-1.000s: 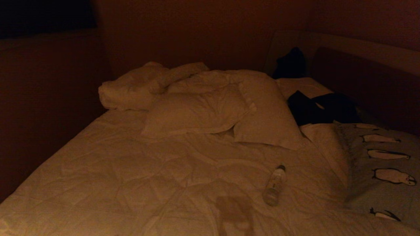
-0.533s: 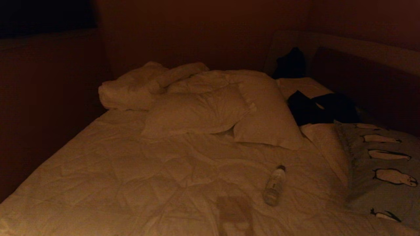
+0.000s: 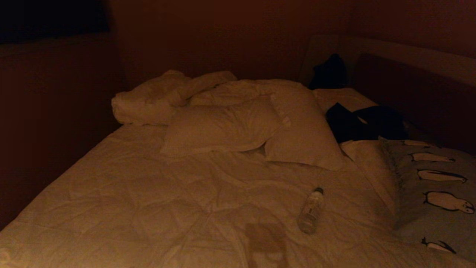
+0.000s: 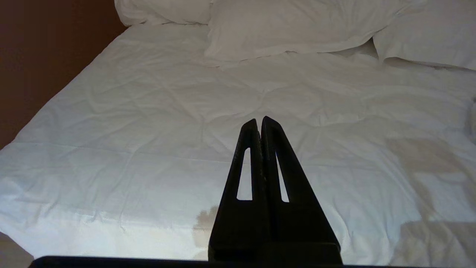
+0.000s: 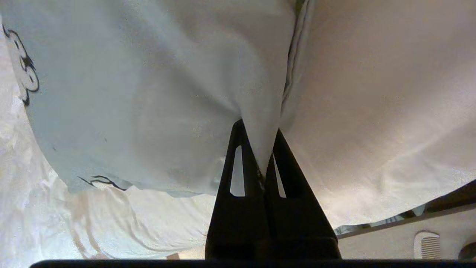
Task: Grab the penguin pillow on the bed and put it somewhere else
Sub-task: Place the pillow at the bedside
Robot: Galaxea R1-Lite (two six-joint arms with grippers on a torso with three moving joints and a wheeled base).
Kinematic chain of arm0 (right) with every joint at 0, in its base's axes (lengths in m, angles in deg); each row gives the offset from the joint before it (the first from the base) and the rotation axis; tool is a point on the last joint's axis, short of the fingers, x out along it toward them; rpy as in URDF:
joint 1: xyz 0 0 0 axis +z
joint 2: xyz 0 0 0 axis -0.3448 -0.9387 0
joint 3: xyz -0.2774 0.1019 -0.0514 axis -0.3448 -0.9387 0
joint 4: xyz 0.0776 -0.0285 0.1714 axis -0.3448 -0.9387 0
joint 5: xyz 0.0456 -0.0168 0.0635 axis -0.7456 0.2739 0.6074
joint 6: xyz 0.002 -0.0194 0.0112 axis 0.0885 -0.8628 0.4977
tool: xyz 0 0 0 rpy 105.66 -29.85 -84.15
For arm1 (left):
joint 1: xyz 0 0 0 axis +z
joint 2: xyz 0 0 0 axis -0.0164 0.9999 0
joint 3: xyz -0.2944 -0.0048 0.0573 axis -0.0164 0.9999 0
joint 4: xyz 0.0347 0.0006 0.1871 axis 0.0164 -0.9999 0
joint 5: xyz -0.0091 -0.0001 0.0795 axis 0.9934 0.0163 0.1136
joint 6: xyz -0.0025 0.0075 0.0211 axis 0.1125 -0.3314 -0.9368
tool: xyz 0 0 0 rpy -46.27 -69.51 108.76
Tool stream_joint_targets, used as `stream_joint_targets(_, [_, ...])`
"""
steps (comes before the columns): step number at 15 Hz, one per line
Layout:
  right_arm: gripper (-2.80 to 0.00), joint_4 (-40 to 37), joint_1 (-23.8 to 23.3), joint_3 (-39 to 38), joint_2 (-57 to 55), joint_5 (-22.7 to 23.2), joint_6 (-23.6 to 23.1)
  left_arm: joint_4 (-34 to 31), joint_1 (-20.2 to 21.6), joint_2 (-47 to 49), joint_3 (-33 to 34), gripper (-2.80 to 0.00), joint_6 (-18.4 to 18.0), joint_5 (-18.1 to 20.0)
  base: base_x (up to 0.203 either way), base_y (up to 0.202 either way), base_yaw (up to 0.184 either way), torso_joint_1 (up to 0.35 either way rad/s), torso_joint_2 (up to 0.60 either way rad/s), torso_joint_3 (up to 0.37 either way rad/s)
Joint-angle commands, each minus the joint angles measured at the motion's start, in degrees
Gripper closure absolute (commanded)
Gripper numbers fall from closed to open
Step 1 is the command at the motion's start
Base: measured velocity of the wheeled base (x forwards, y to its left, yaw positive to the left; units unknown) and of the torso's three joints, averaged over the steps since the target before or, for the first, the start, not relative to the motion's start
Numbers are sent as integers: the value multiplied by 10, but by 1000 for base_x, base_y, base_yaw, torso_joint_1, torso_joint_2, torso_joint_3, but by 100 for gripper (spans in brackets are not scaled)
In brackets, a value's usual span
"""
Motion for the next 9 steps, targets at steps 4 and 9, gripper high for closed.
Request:
stream_joint_targets(4, [0, 0, -2, 49, 19, 0, 110, 0, 1, -1, 0, 0, 0, 0, 0, 0, 0, 0, 0, 0])
stream_joint_targets(9, [0, 0, -7, 192, -1, -88, 272, 0, 1, 0, 0, 0, 0, 0, 0, 0, 0, 0, 0, 0])
